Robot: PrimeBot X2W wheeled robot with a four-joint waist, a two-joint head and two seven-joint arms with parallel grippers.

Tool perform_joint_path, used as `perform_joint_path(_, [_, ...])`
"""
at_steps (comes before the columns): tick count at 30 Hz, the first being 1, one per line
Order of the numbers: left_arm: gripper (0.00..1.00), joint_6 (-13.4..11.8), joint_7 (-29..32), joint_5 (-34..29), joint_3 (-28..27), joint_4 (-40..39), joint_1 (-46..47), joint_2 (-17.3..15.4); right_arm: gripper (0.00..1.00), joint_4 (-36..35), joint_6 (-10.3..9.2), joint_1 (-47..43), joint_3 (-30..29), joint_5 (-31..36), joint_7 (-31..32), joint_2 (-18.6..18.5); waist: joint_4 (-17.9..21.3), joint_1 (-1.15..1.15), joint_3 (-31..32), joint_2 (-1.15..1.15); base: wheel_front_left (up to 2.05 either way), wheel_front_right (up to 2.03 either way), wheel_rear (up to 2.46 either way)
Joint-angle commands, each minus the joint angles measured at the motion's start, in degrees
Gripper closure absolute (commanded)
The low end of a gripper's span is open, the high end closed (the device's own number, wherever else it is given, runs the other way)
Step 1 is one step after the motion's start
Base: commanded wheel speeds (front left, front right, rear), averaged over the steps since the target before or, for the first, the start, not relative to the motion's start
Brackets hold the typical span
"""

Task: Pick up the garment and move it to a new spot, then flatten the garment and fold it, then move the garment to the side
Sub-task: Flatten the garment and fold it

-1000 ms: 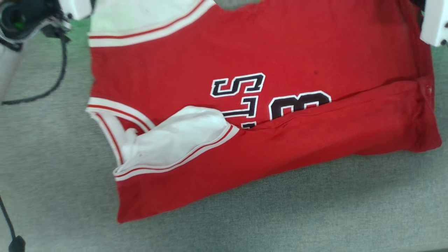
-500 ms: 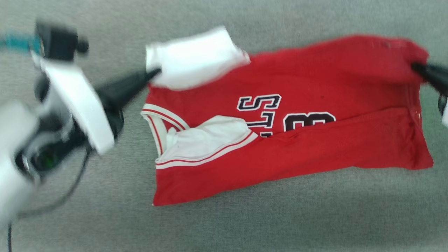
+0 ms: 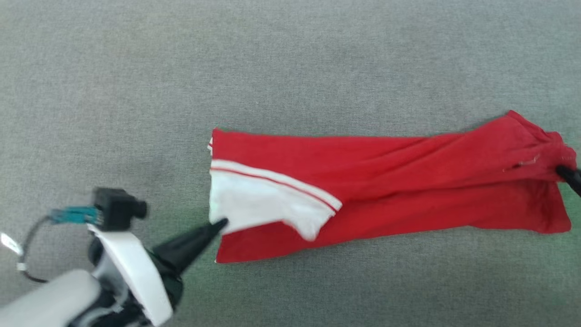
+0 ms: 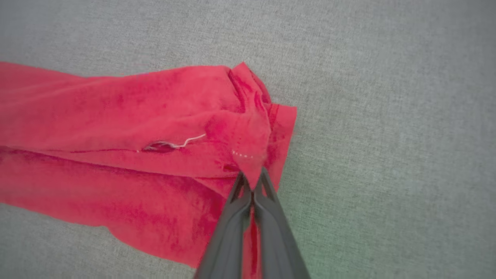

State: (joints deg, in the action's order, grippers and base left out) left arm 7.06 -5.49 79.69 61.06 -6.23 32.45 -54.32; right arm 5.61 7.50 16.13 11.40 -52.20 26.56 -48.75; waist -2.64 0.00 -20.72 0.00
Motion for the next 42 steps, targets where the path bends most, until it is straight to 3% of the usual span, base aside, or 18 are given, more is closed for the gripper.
perform_joint_path(1, [1.00, 0.1, 0.5, 0.0, 0.7, 0.5, -1.0, 1.4, 1.00, -0.4, -0.01, -1.5, -1.5, 0.5, 0.3, 0.9, -0.3, 0.00, -0.2, 0.00, 0.00, 0.00, 0.00])
perform_joint_path(9, [1.00, 0.4, 2.3, 0.6, 3.4, 11.1, 1.0, 9.5, 1.00, 1.1, -0.01, -3.9, -5.9, 4.8, 2.0, 6.0, -0.7, 0.00, -1.6, 0.00, 0.00, 0.00, 0.00])
perform_joint_path(15, [1.00, 0.4, 0.3, 0.5, 4.1, 15.3, 1.7, 12.5, 0.98, 1.8, -0.01, -2.9, -6.0, 6.3, 2.7, 9.0, -0.3, 0.00, -2.0, 0.00, 0.00, 0.00, 0.00])
perform_joint_path(16, [0.91, 0.4, -0.4, 0.0, 4.1, 15.8, 1.8, 12.7, 0.93, 1.9, -0.01, -2.9, -6.2, 6.5, 2.7, 9.3, -0.4, 0.00, -2.0, 0.00, 0.00, 0.00, 0.00])
perform_joint_path(18, [0.63, 0.3, -1.0, -0.8, 4.6, 16.6, 2.0, 12.8, 0.59, 1.4, -0.01, -3.1, -6.4, 6.1, 2.2, 9.9, -0.5, 0.00, -1.8, 0.00, 0.00, 0.00, 0.00])
perform_joint_path(20, [0.43, 0.3, -2.3, -1.0, 4.7, 17.2, 1.8, 12.9, 0.00, 1.0, -0.01, -3.4, -7.3, 5.7, 1.9, 10.2, -0.8, 0.00, -1.4, 0.00, 0.00, 0.00, 0.00])
perform_joint_path(21, [0.14, 0.3, -2.8, -0.9, 4.7, 17.5, 1.7, 12.9, 0.00, 0.9, -0.01, -4.0, -7.7, 5.5, 2.3, 10.2, -1.1, 0.00, -1.0, 0.00, 0.00, 0.00, 0.00])
perform_joint_path(22, [0.14, 0.3, -2.8, -0.9, 4.7, 17.5, 1.7, 12.9, 0.00, 0.9, -0.01, -4.0, -7.7, 5.5, 2.3, 10.2, -1.1, 0.00, -1.0, 0.00, 0.00, 0.00, 0.00])
perform_joint_path(23, [0.02, 0.3, -3.4, -1.2, 4.8, 17.5, 1.5, 12.8, 0.00, 0.6, -0.01, -4.3, -8.0, 5.1, 2.8, 10.2, -1.3, 0.00, -0.7, 0.00, 0.00, 0.00, 0.00])
perform_joint_path(29, [0.00, 0.3, -7.6, -0.5, 3.1, 16.9, -0.5, 12.3, 0.00, -2.5, -0.01, -7.8, -13.5, 2.7, 5.4, 9.9, -3.5, 0.00, 1.1, 0.00, 0.00, 0.00, 0.00])
perform_joint_path(35, [0.00, 0.3, -9.6, -1.3, -1.5, 19.4, -3.9, 15.1, 0.00, 0.6, -0.01, -11.3, -19.7, 2.3, 7.7, 11.1, -6.7, 0.00, 2.1, 0.00, 0.00, 0.00, 0.00])
perform_joint_path(38, [0.00, 0.3, -9.7, -3.5, -6.3, 21.2, -5.9, 18.1, 0.00, 2.6, -0.01, -12.3, -21.8, 2.7, 8.9, 11.7, -8.3, 0.00, 2.2, 0.00, 0.00, 0.00, 0.00])
perform_joint_path(42, [0.00, 0.3, -9.7, -11.4, -17.2, 24.0, -10.3, 22.9, 0.00, 3.9, -0.01, -12.8, -24.8, 2.9, 10.3, 12.8, -10.2, 0.00, 1.8, 0.00, 0.00, 0.00, 0.00])
